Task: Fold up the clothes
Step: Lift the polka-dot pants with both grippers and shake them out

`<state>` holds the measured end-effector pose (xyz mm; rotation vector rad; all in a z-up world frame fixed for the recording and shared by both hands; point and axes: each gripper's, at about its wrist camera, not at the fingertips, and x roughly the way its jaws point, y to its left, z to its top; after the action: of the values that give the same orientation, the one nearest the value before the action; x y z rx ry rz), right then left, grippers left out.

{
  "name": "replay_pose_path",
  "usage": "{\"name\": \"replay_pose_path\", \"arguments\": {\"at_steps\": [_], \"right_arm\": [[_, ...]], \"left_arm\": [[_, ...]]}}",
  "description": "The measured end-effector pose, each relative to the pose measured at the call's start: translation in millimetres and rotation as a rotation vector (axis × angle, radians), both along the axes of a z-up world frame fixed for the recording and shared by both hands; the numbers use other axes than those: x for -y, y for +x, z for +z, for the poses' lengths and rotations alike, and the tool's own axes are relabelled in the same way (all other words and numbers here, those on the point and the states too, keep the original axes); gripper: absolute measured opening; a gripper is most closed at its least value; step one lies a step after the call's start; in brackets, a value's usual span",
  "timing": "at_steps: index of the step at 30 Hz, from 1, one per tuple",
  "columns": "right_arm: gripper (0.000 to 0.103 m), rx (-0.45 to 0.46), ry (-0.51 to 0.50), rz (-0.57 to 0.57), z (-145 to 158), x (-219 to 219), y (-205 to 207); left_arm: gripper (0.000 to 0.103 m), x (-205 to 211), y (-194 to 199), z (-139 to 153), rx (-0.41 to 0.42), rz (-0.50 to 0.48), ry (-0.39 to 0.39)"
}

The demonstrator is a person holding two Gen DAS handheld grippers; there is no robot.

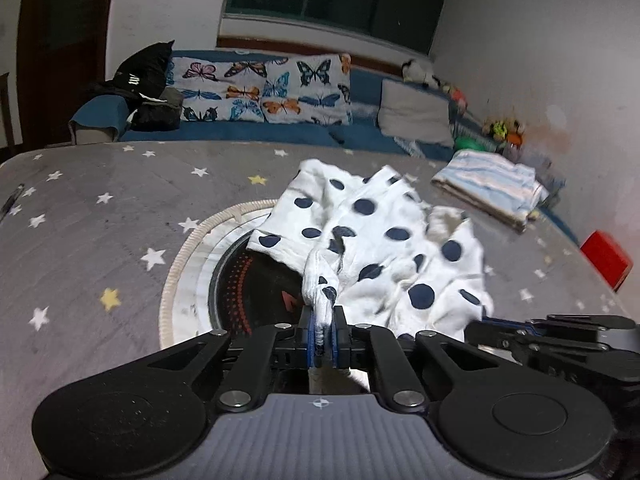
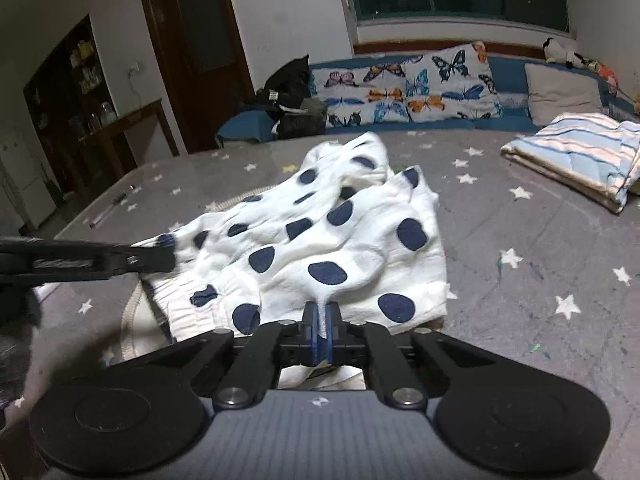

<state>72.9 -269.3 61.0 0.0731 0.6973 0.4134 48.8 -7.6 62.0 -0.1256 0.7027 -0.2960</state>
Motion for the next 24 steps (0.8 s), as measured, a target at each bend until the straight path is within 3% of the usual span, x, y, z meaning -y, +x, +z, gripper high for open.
{"name": "replay_pose_path", "arguments": {"at_steps": [7, 12, 15, 17, 21, 23, 24], "right_arm": [[0.002, 0.049, -0.007, -0.013, 17, 15, -30], [0.004, 0.019, 0.02, 0.011, 25, 20, -45], [0.012, 0.005, 0.027, 0.062, 26, 10, -56], [0.032, -0.002, 0.032, 0.116, 25, -2, -65], [0.04, -0.018, 0.026, 0.207, 23, -25, -78], [0.053, -0.021, 0.005, 0.221, 20, -29, -84], [0.055, -0.022, -0.006, 0.228, 19, -32, -87]], "left_arm": [[0.008, -19, -53, 9, -0.003, 0.033, -0.045], [0.008, -25, -85, 1, -0.047, 0.068, -0.07], [0.008, -23, -100, -5, -0.075, 0.07, -0.084], [0.008, -20, -108, -7, -0.084, 0.06, -0.094], [0.008, -16, -120, -10, -0.094, 0.048, -0.103], [0.008, -17, -124, -11, -0.096, 0.047, -0.102], [0.008, -17, -125, -11, -0.097, 0.047, -0.102]]}}
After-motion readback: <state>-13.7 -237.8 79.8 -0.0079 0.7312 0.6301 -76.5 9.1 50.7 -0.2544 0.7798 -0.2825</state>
